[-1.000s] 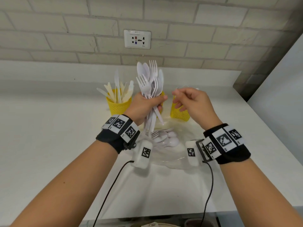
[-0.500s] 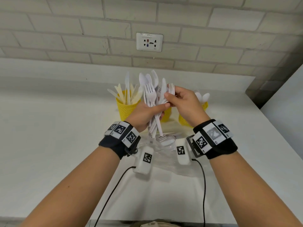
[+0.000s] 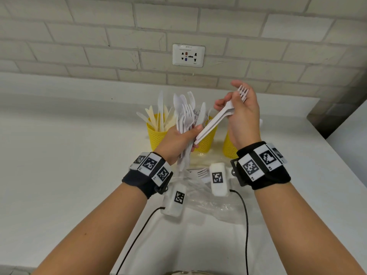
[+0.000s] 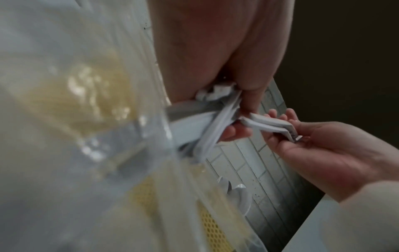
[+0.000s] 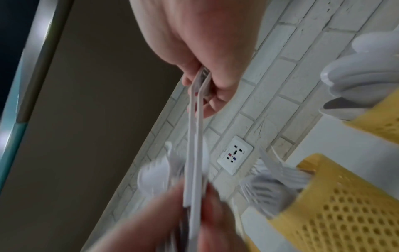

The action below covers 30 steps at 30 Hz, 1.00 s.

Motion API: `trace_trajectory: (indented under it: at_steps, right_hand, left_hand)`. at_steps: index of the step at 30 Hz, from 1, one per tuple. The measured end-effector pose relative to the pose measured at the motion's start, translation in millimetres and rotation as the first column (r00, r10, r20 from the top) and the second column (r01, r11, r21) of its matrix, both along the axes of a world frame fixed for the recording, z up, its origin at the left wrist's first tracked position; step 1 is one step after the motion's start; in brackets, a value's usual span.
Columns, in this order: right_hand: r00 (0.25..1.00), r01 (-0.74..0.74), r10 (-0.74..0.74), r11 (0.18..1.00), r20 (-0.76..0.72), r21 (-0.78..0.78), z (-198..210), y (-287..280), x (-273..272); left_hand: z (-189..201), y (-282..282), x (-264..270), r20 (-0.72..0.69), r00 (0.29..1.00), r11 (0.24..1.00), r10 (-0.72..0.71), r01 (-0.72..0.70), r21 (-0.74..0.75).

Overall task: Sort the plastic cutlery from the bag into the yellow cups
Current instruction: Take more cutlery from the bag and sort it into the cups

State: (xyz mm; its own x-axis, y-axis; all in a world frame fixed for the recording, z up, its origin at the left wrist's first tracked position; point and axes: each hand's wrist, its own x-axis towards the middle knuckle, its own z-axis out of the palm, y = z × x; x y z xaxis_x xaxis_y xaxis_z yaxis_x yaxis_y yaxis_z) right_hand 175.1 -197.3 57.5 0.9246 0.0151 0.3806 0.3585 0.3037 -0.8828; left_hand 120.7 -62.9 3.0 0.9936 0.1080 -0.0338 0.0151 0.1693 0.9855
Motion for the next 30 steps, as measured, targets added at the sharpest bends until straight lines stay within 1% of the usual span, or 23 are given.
trace_trajectory:
  at_steps: [3, 5, 7, 9, 11, 13, 15, 16, 17, 19, 20, 22, 23, 24, 25, 26, 27, 28, 29, 30]
  right_hand:
    - [0.996, 0.069, -0.07, 0.997, 0.059, 0.019, 10.4, -5.3, 12.1]
    - [0.987, 0.119, -0.116, 0.993, 0.11, -0.019, 16.6, -5.4, 22.0]
    - [0.977, 0.147, -0.134, 0.987, 0.164, -0.067, 19.4, -1.0, 32.0]
    - [0.97, 0.165, -0.132, 0.974, 0.205, -0.157, 14.9, 6.7, 41.8]
    - [0.978, 0.155, -0.102, 0.938, 0.18, -0.309, 2.0, 14.7, 50.6]
    - [0.996, 0.07, -0.033, 0.865, 0.082, -0.496, -19.0, 21.2, 58.5]
    - [1.0, -0.016, 0.01, 0.727, -0.012, -0.687, -40.9, 23.9, 62.7]
    - [1.0, -0.029, 0.011, 0.661, -0.029, -0.75, -48.7, 23.3, 63.7]
    - [0.999, -0.034, 0.008, 0.631, -0.037, -0.775, -53.2, 22.6, 63.2]
    - [0.999, -0.027, 0.002, 0.65, -0.033, -0.76, -53.5, 20.7, 59.9]
    - [1.0, 0.01, -0.002, 0.672, 0.011, -0.741, -49.8, 19.7, 56.9]
    - [0.987, 0.115, -0.011, 0.733, 0.158, -0.67, -37.6, 18.5, 49.4]
    - [0.975, 0.145, -0.002, 0.768, 0.224, -0.624, -29.5, 18.7, 44.5]
    - [0.966, 0.146, 0.016, 0.792, 0.259, -0.593, -20.6, 19.4, 39.4]
    - [0.962, 0.122, 0.051, 0.8, 0.269, -0.588, -10.9, 20.6, 34.5]
    - [0.965, 0.074, 0.1, 0.783, 0.243, -0.617, -0.9, 22.2, 29.7]
    - [0.969, 0.022, 0.15, 0.736, 0.195, -0.676, 6.8, 23.7, 26.9]
    - [0.971, -0.003, 0.185, 0.648, 0.153, -0.762, 12.8, 24.8, 24.9]
    - [0.972, 0.01, 0.192, 0.534, 0.133, -0.845, 16.4, 25.4, 24.2]
    - [0.976, 0.039, 0.178, 0.438, 0.129, -0.898, 18.0, 26.1, 23.7]
  left_hand:
    - [-3.2, 8.5, 2.1, -0.004, 0.993, 0.992, 0.116, -0.116, -0.048]
    - [-3.5, 14.5, 3.3, 0.006, 0.985, 0.983, 0.172, -0.171, -0.07]
    - [-4.2, 18.0, 4.2, 0.011, 0.982, 0.98, 0.188, -0.186, -0.07]
    - [-5.3, 18.3, 4.0, 0.008, 0.985, 0.984, 0.172, -0.171, -0.047]
    - [-6.8, 16.4, 3.0, 0.005, 0.99, 0.989, 0.143, -0.143, -0.021]
    - [-8.3, 15.1, 1.8, 0.005, 0.994, 0.994, 0.111, -0.111, -0.014]
    - [-9.2, 14.8, 0.6, 0.01, 0.998, 0.997, 0.069, -0.069, -0.017]
    - [-9.4, 14.7, 0.0, 0.011, 0.999, 0.999, 0.047, -0.047, -0.016]
    - [-9.7, 14.9, -0.5, 0.011, 0.999, 0.999, 0.032, -0.032, -0.014]
    - [-10.7, 15.4, -0.5, 0.001, 1.0, 1.0, 0.023, -0.023, -0.014]
    - [-10.9, 15.1, -0.3, -0.003, 1.0, 1.0, 0.023, -0.023, -0.014]
    - [-11.2, 13.3, 0.5, -0.003, 1.0, 0.999, 0.03, -0.03, 0.011]
    - [-11.1, 12.0, 1.0, -0.001, 0.999, 0.999, 0.036, -0.036, 0.034]
    - [-10.9, 10.6, 1.3, 0.002, 0.999, 0.997, 0.043, -0.043, 0.064]
    - [-10.5, 9.6, 1.7, 0.006, 0.999, 0.993, 0.05, -0.05, 0.106]
    - [-10.5, 8.6, 2.4, 0.013, 0.999, 0.987, 0.053, -0.054, 0.153]
    - [-10.3, 7.4, 3.1, 0.02, 0.998, 0.979, 0.054, -0.057, 0.197]
    - [-10.4, 6.3, 3.9, 0.027, 0.998, 0.971, 0.058, -0.063, 0.231]
    - [-10.5, 5.1, 4.7, 0.032, 0.997, 0.963, 0.067, -0.073, 0.26]
    - [-10.9, 3.7, 5.4, 0.035, 0.996, 0.955, 0.078, -0.084, 0.283]
